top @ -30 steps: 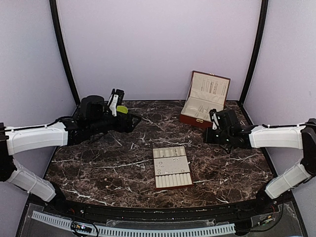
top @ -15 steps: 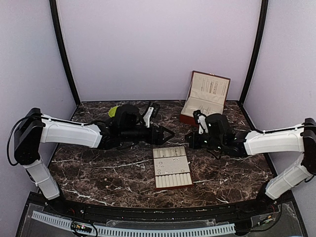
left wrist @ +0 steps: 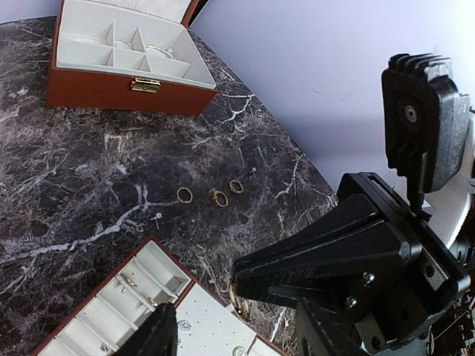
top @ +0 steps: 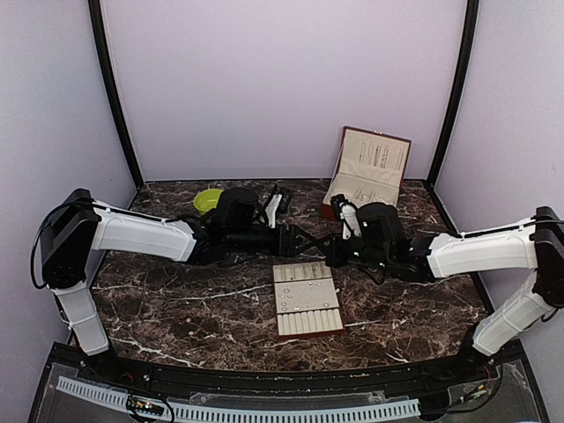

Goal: Organize the mixed jewelry
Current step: Pass from the right arm to the left

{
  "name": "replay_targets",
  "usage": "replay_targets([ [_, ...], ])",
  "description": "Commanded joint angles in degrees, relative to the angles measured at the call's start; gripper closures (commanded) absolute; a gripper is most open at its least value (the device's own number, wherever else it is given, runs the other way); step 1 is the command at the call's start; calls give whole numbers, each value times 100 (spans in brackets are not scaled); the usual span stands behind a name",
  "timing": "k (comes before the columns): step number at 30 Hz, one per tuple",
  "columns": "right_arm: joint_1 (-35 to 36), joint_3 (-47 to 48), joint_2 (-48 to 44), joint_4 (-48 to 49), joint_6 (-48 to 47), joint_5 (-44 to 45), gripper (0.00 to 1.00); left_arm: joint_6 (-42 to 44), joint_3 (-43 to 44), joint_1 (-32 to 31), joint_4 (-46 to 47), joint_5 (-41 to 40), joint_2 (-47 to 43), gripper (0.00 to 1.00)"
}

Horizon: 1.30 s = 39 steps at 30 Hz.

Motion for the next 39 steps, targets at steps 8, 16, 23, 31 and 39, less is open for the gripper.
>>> replay_targets([
  [8, 111, 143, 93, 380, -89, -29, 100, -245, 268, 0, -14, 257, 172, 64],
  [16, 136, 117, 45, 397, -116, 0, 100, -330, 348, 3, -22, 293, 291, 74],
  [23, 143, 95, 74, 414, -128, 28, 100, -386, 399, -1, 13, 347, 343, 87],
  [31, 138, 0, 1, 462, -86, 119, 100, -420, 383, 12, 46, 349, 320, 100],
  [39, 139, -344, -527, 653, -79, 204, 69, -381, 175, 172, 80, 140, 67, 100],
])
